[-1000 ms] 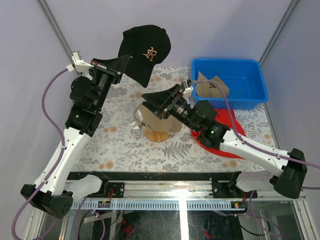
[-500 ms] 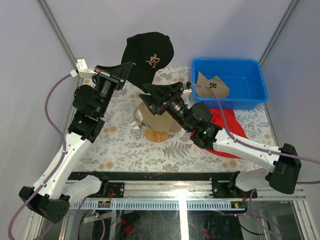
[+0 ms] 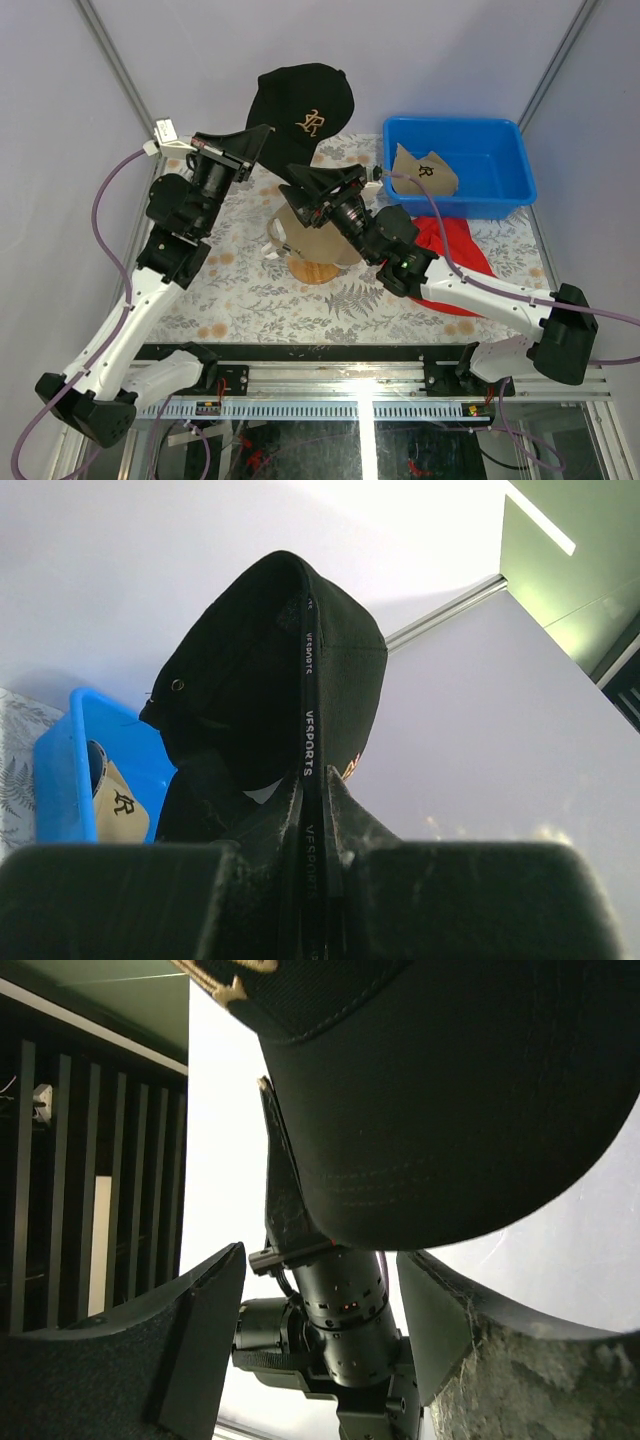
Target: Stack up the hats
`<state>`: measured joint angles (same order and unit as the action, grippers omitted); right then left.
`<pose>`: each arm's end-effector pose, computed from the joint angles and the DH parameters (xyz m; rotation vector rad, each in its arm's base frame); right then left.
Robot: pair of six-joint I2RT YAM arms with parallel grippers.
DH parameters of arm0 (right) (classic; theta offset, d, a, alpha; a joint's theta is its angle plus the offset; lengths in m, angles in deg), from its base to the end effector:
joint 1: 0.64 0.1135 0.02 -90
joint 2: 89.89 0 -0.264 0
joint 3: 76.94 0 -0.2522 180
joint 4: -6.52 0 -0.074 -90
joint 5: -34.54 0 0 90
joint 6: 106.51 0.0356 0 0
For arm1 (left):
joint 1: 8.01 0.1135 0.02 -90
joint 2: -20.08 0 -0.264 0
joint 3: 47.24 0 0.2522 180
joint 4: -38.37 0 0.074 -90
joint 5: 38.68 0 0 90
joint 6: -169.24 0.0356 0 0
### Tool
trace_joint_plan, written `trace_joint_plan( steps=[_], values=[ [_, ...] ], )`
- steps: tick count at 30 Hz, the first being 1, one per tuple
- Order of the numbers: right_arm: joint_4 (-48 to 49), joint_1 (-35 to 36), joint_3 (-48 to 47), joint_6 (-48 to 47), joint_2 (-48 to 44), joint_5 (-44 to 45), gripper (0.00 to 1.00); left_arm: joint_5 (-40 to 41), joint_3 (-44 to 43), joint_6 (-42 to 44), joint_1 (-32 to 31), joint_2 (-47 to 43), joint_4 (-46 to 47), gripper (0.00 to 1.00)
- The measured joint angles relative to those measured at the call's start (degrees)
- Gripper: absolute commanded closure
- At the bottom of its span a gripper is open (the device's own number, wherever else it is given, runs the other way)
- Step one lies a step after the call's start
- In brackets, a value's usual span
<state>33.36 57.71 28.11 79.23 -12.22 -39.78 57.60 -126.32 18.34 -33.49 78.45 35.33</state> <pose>0.1731 0.2626 0.4037 0.7619 1.2836 2.1511 0.2018 -0.0919 0.4607 -0.5111 1.2649 -1.2195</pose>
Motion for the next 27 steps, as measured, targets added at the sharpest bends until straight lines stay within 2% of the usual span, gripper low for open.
trace_joint_plan(
  steps=[5, 9, 18, 27],
  values=[
    [0.5, -0.2, 0.0, -0.1, 0.9, 0.3, 0.32, 0.3, 1.4, -0.6, -0.4, -1.2, 0.3, 1.00],
    [0.4, -0.7, 0.0, -1.2, 1.1, 0.3, 0.36, 0.7, 2.2, -0.9, -0.7, -1.8, 0.4, 1.00],
    [-1.4, -3.1, -0.1, -6.6, -1.0, 1.3, 0.40, 1.2, 4.4, -1.9, -1.8, -4.1, 0.4, 1.00],
    [-2.3, -5.0, -0.4, -10.2, -2.0, 3.1, 0.52, 2.1, 5.7, -3.1, -5.5, -5.1, 1.3, 1.00]
  ],
)
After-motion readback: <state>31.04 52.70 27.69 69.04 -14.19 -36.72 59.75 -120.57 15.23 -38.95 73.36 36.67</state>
